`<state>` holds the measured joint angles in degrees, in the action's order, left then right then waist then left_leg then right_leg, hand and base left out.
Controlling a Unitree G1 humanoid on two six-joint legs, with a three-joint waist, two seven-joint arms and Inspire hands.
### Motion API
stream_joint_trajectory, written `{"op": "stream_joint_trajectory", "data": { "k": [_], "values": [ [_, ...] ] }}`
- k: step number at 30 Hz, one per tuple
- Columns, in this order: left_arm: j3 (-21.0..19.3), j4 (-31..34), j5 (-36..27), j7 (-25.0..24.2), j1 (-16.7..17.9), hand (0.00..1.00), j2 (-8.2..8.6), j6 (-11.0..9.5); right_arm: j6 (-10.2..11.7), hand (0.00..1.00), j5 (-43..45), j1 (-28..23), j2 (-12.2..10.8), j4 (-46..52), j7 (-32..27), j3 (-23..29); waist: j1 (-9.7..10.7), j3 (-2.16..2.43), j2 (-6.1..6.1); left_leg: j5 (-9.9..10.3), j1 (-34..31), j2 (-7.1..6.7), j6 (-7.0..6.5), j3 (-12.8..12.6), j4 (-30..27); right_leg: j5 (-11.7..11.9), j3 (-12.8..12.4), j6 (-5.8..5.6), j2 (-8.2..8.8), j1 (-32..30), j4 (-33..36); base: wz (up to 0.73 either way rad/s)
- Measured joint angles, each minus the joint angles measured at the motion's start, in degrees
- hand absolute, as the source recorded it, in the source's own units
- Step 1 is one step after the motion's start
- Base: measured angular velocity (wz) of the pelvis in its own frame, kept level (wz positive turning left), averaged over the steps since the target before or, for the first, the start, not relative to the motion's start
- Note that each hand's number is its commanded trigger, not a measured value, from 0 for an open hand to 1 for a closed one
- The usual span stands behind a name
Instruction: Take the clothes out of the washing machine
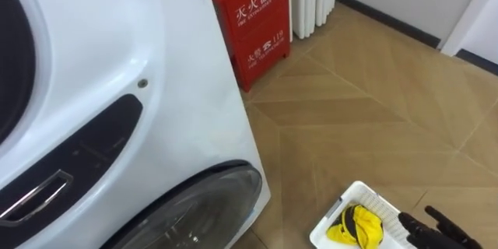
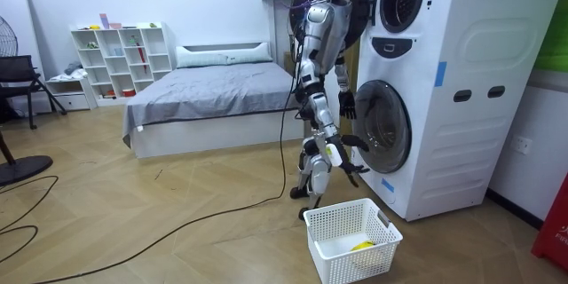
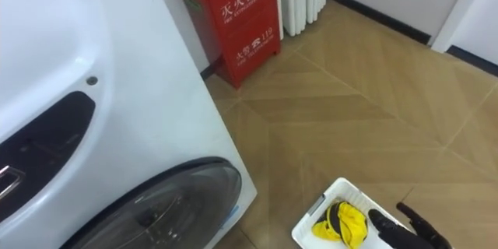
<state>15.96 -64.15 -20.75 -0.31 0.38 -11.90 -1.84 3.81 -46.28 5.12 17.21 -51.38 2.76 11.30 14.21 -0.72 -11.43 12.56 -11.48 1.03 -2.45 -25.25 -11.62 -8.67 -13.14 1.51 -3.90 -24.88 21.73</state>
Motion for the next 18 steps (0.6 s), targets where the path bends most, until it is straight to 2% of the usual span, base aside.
{"op": "stream_joint_trajectory", "data": {
  "k": [5, 13, 14, 16, 17, 18],
  "values": [
    [0.0, 0.1, 0.0, 0.7, 0.1, 0.0, -0.02, 0.0, 0.0, 0.0, -1.7, -0.1, 0.0, 0.2, 0.2, -0.1, -0.4, 0.02, -0.01, 0.0, 0.5, 0.02, 0.0, 0.6, 0.0, 0.0, 2.6, 0.07, 0.69, 0.9, -0.2, 0.08],
    [-0.1, 0.2, 0.0, 0.8, 0.4, 0.0, -0.06, 0.0, 0.1, 0.0, -1.7, -2.0, 0.2, 0.5, 1.1, -0.7, -0.8, 0.03, 0.02, 0.0, 2.2, -0.24, 0.01, 1.3, 0.3, -0.3, 3.2, 0.11, 1.1, 2.9, -1.0, 0.04],
    [-0.1, 0.3, 0.0, 0.8, 0.5, 0.0, -0.1, 0.0, 0.1, 0.0, -1.6, -2.3, 0.3, 0.5, 1.0, -1.1, -0.7, 0.04, 0.03, 0.0, 2.3, -0.26, 0.01, 1.9, 0.3, -0.3, 3.7, 0.11, 1.22, 3.2, -0.9, 0.2],
    [-0.1, 0.6, 0.1, 0.8, 1.0, 0.0, -0.11, -0.1, 0.1, 0.0, -1.7, -3.5, 0.3, 0.6, 0.7, -1.0, -0.8, -0.07, 0.31, 0.0, 3.2, -0.14, 0.0, 2.4, 0.5, -0.5, 5.1, 0.27, 1.45, 4.8, -1.2, 0.27],
    [-0.3, 1.6, 0.1, 0.9, 2.2, 0.0, -0.13, -0.2, 0.1, 0.0, -1.7, -4.3, 0.0, 0.7, 0.3, -1.0, -0.8, -0.19, 0.85, 0.0, 4.2, -0.13, 0.02, 2.8, 0.6, -0.7, 5.8, 0.4, 1.6, 5.9, -1.5, 0.27],
    [-0.3, 2.6, 0.1, 0.9, 3.5, 0.0, -0.1, -0.2, 0.3, 0.0, -1.8, -5.3, -0.1, 0.7, 0.2, -1.0, -0.8, -0.1, 1.06, -0.1, 5.3, -0.1, 0.1, 3.9, 0.9, -0.8, 6.5, 0.49, 1.68, 7.5, -2.2, 0.31]
  ]
}}
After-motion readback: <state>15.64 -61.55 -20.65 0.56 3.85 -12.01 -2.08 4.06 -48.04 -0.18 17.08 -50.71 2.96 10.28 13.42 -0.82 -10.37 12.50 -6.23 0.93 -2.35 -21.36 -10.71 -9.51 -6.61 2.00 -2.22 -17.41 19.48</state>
